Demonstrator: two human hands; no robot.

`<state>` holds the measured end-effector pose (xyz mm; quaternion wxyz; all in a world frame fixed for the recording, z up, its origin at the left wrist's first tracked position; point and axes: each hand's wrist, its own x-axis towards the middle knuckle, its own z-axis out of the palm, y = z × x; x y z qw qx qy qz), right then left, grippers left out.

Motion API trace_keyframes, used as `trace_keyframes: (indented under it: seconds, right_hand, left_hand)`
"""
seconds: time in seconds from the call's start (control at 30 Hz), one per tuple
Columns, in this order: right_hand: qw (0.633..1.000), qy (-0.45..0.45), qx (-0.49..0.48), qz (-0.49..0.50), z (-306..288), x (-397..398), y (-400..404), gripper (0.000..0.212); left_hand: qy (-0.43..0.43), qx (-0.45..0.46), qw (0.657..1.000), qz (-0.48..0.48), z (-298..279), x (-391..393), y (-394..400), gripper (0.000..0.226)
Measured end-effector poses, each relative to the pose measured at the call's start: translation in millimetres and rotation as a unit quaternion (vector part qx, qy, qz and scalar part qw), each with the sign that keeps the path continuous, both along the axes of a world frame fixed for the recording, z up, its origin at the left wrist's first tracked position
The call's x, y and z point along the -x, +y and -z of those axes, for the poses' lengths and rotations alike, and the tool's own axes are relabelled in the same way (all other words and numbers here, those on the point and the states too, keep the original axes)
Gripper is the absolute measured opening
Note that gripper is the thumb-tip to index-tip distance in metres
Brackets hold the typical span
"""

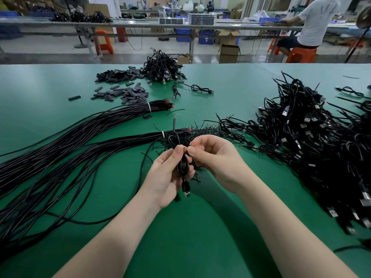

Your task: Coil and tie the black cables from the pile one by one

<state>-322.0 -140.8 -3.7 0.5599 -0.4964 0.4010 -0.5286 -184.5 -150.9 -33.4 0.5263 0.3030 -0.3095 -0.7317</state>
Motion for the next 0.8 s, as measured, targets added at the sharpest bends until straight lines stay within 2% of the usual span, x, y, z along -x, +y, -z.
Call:
trace_keyframes:
  seconds: [0.1, 0.17, 0.27, 0.4, 0.6, 0.67, 0.73, 0.8]
  right_hand:
    - [0.998, 0.023, -0.041, 0.051, 0, 0, -1, 0.006]
    - [0.989, 0.062, -0.111, 0.076, -1, 1, 0, 0.019]
    - [0.971, 0.101, -0.213, 0.034, -5, 6, 0, 0.037]
    - [0.963, 0.058, -0.259, -0.041, -8, 18, -1, 0.031]
    - [0.961, 0.003, -0.261, -0.093, -4, 28, -4, 0.011]
    - [0.964, 0.000, -0.249, -0.092, -3, 27, -2, 0.009]
    - [0.976, 0.025, -0.207, -0.067, -1, 25, -2, 0.006]
    - [0.987, 0.095, -0.131, -0.013, -1, 20, -3, 0.003]
  left_hand:
    - [-0.063, 0.061, 0.995, -0.053, 3, 3, 0, 0.017]
    - [-0.137, 0.135, 0.976, -0.100, 8, 7, 1, 0.012]
    - [-0.254, 0.235, 0.928, -0.142, 16, 7, 1, 0.010]
    - [-0.288, 0.263, 0.910, -0.143, 17, 4, 2, 0.008]
    - [-0.336, 0.313, 0.873, -0.167, 18, 3, 3, 0.002]
    - [-0.337, 0.308, 0.873, -0.172, 17, 4, 4, 0.010]
    - [-0.333, 0.283, 0.882, -0.176, 16, 4, 4, 0.023]
    - [-0.331, 0.256, 0.891, -0.176, 17, 5, 3, 0.024]
